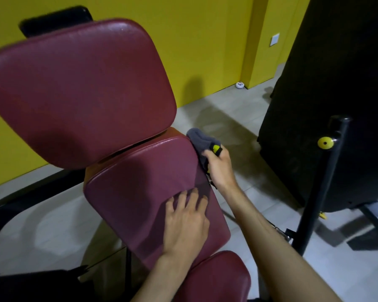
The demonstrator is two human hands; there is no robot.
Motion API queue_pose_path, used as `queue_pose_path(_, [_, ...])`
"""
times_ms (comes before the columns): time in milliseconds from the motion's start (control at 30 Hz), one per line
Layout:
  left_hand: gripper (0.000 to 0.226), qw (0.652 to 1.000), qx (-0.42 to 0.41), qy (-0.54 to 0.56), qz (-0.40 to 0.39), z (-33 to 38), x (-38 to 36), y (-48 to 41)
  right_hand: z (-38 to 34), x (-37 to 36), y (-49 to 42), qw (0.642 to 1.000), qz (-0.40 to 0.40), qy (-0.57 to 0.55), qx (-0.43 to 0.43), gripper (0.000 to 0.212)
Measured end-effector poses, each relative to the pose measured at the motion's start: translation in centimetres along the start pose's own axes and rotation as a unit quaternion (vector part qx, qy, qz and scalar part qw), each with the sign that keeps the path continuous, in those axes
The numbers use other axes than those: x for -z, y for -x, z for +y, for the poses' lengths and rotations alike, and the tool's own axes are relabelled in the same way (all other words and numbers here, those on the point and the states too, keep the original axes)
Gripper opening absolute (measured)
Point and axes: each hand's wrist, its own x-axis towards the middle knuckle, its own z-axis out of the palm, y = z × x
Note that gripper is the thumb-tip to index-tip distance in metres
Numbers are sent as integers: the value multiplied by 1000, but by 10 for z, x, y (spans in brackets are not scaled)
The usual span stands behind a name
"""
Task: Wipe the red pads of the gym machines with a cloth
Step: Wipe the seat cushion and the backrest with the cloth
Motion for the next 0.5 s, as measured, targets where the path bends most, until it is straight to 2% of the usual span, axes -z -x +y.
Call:
queue_pose_path(167, [43,1000,-1,22,7,3,-50,11,97,42,22,995,55,-2,-84,26])
queue_pose_path(367, [43,998,-23,52,6,18,-117,27,230,106,47,975,97,96,-177,36])
queue_pose_path(500, [46,997,-35,59,-18,25,-156,30,275,130,48,964,96,138,-208,22])
